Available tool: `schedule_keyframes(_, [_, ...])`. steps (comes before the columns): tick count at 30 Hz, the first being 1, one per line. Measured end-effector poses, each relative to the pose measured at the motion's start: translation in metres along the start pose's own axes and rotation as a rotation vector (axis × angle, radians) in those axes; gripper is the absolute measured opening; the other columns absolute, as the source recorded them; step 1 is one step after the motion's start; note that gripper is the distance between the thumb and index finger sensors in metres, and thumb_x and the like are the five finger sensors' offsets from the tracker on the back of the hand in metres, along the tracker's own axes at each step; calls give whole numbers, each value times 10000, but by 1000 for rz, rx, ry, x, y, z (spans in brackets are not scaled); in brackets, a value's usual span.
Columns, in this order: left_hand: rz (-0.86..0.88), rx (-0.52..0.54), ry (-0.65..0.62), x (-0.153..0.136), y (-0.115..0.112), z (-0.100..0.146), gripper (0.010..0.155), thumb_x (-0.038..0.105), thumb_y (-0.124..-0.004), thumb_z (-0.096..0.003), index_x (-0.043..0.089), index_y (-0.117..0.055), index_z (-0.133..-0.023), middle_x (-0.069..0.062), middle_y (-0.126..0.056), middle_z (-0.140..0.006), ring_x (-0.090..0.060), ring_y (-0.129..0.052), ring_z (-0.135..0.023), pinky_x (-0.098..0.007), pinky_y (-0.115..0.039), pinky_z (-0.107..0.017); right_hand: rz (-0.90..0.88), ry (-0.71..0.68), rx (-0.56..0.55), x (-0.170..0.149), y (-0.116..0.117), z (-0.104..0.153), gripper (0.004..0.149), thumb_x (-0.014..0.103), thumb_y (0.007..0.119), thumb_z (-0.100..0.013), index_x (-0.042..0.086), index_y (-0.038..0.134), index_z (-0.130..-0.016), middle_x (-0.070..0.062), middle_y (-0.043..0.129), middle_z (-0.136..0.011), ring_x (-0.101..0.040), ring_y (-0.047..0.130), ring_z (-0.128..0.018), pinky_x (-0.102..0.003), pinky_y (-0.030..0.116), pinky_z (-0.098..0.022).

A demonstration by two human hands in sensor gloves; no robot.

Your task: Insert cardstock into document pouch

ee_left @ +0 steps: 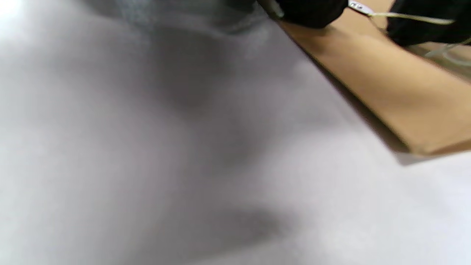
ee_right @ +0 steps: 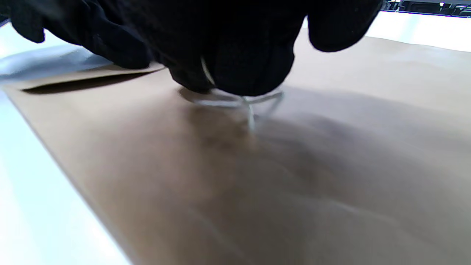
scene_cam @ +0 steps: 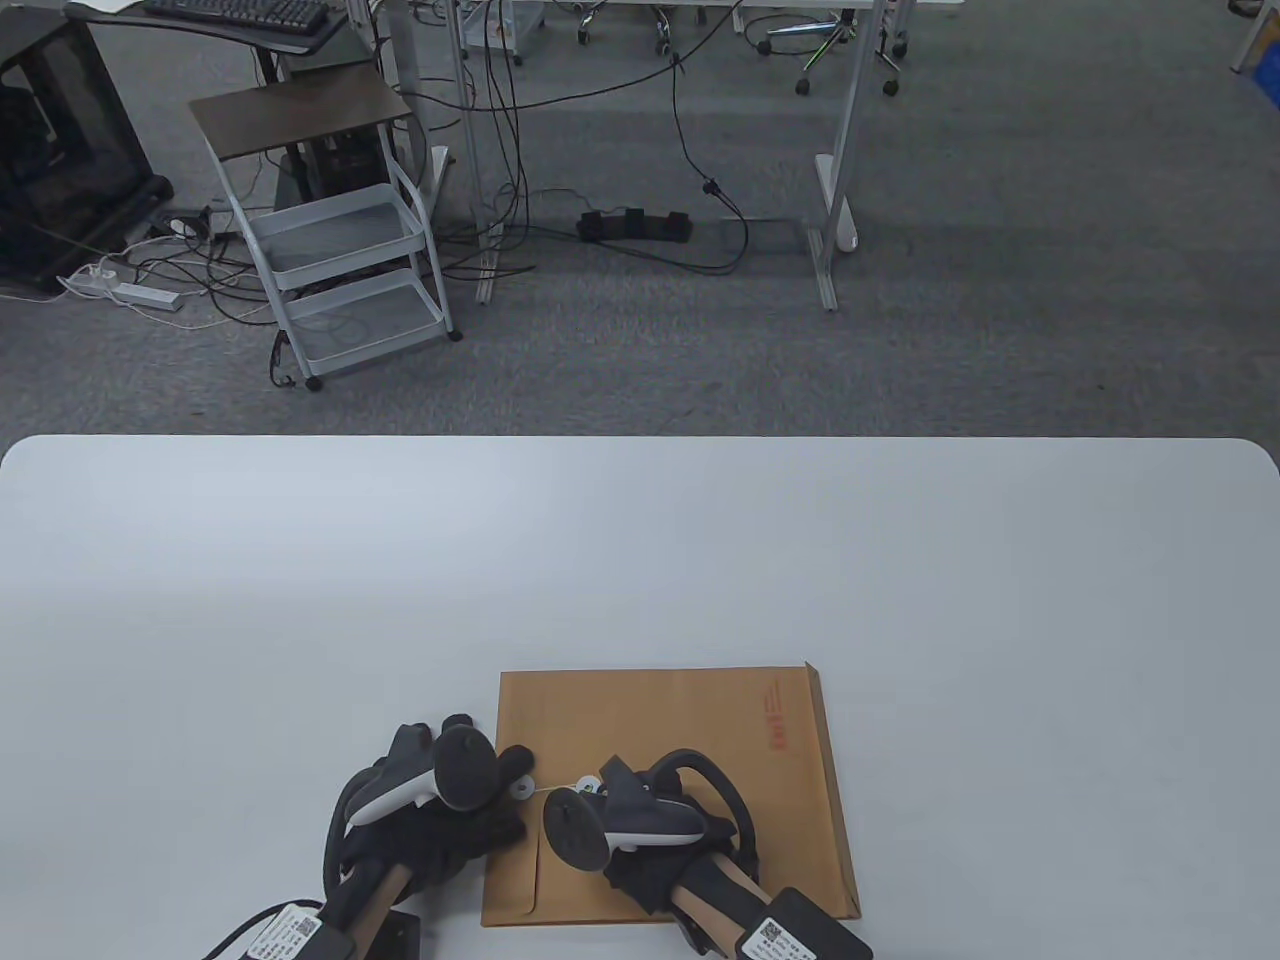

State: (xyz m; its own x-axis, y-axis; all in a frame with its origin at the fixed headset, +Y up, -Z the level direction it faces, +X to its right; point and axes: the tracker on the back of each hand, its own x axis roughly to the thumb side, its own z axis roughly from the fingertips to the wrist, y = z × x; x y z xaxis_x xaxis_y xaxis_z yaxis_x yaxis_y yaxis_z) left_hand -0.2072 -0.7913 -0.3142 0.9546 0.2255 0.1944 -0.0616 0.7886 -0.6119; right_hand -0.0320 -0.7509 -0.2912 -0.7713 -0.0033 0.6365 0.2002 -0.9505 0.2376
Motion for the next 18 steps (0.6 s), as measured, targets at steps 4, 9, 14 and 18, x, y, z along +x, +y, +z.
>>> schedule_keyframes(4, [-5, 5, 1, 0, 0, 0, 699, 557, -564, -581, 422, -127, -1109, -247, 86, -1147, -639, 81, -950, -806, -121, -614, -35, 38, -44, 1, -6, -18, 417, 239, 711, -525, 119, 779, -918, -90, 860, -792, -203, 917, -577, -605, 622, -622])
schedule_keyframes(9, [-21, 2, 5, 1, 1, 0, 700, 557, -564, -581, 420, -125, -1109, -243, 76, -1156, -647, 65, -958, -811, -138, -619, -119, 189, -94, -15, -14, -41, 392, 242, 717, -535, 162, 783, -913, -93, 861, -793, -209, 913, -580, -604, 614, -633])
schedule_keyframes(14, [-23, -2, 4, 1, 1, -1, 697, 555, -565, -583, 422, -125, -1108, -241, 78, -1157, -648, 64, -957, -812, -140, -619, -156, 368, -213, -38, -23, -52, 278, -19, 630, -837, 171, 830, -873, -62, 925, -738, -176, 959, -534, -574, 652, -644])
schedule_keyframes(18, [-26, -1, 4, 1, 1, -1, 697, 556, -562, -583, 421, -123, -1108, -240, 78, -1157, -647, 63, -958, -812, -140, -620, -143, 435, -164, -53, -19, -54, 379, 286, 782, -511, 150, 846, -859, -72, 940, -716, -182, 966, -518, -577, 656, -642])
